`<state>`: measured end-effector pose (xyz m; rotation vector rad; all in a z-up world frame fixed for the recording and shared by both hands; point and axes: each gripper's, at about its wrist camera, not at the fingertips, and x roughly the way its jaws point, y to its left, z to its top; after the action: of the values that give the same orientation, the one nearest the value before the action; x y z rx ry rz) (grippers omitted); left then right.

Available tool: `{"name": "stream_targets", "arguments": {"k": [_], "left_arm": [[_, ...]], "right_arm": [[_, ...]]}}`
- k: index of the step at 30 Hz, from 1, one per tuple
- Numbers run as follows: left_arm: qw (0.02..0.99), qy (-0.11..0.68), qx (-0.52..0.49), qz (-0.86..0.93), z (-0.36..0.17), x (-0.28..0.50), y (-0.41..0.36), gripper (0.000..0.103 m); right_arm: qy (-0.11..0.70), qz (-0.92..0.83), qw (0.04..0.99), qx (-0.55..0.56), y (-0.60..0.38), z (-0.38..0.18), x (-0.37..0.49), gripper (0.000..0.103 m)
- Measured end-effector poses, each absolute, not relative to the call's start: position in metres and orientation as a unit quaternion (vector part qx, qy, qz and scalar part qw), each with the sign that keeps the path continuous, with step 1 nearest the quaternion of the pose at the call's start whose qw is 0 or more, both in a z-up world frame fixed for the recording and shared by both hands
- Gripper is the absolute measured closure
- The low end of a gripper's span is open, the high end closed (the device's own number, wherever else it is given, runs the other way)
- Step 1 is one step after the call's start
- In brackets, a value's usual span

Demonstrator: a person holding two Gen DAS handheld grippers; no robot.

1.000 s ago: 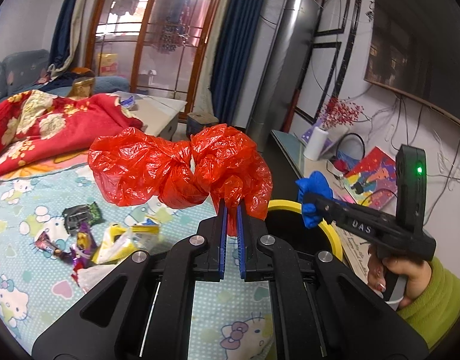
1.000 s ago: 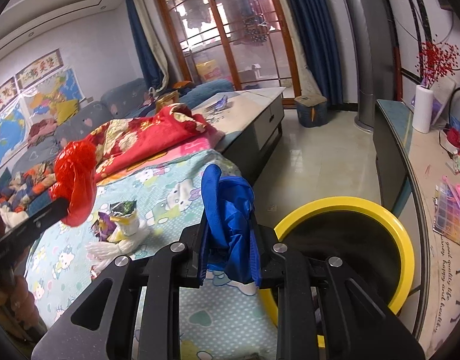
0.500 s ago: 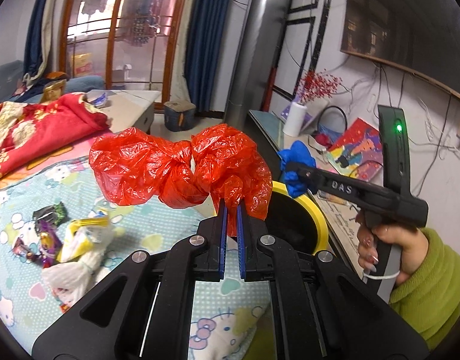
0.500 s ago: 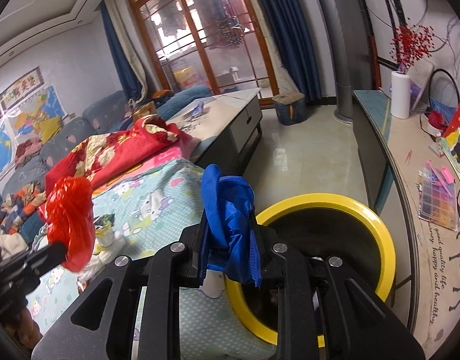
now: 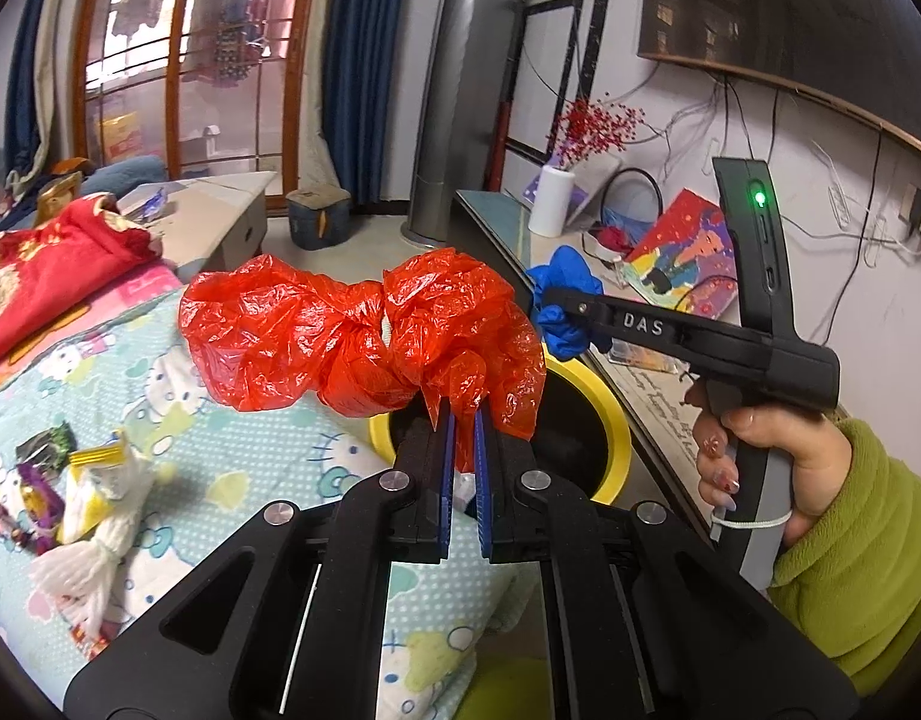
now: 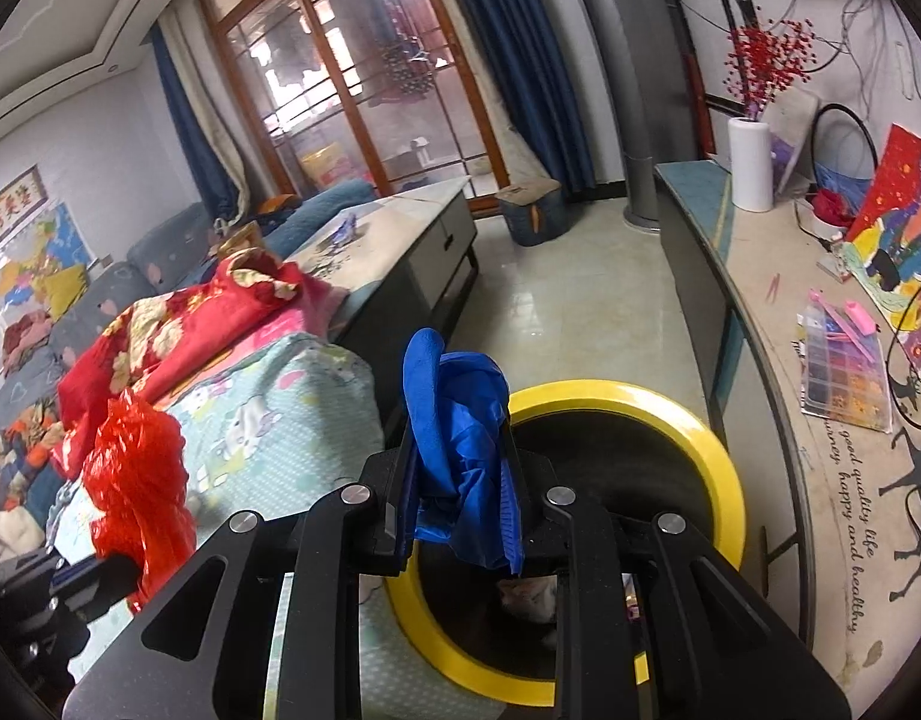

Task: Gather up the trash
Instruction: 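Lift and carry the red bag and blue glove over the yellow bin with both tools, then open both tools to drop the red bag and blue glove into the bin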

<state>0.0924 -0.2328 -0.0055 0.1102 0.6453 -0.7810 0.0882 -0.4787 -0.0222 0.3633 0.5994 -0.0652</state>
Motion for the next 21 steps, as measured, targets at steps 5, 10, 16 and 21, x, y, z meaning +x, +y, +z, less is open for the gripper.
{"name": "stream_targets", "arguments": {"k": [5, 10, 16, 21], "left_arm": [[0.865, 0.318, 0.061, -0.383, -0.014, 0.097, -0.247, 0.100], [0.857, 0.325, 0.063, -0.394, -0.023, 0.101, -0.257, 0.100], [0.845, 0.340, 0.065, -0.408, -0.036, 0.108, -0.274, 0.100], [0.834, 0.353, 0.071, -0.417, -0.048, 0.113, -0.284, 0.100]], "right_arm": [[0.295, -0.052, 0.935, 0.188, -0.495, -0.028, 0.088, 0.082], [0.300, -0.071, 0.931, 0.195, -0.509, -0.037, 0.089, 0.081], [0.310, -0.087, 0.925, 0.203, -0.523, -0.051, 0.091, 0.081], [0.321, -0.094, 0.918, 0.211, -0.532, -0.063, 0.093, 0.081]]}}
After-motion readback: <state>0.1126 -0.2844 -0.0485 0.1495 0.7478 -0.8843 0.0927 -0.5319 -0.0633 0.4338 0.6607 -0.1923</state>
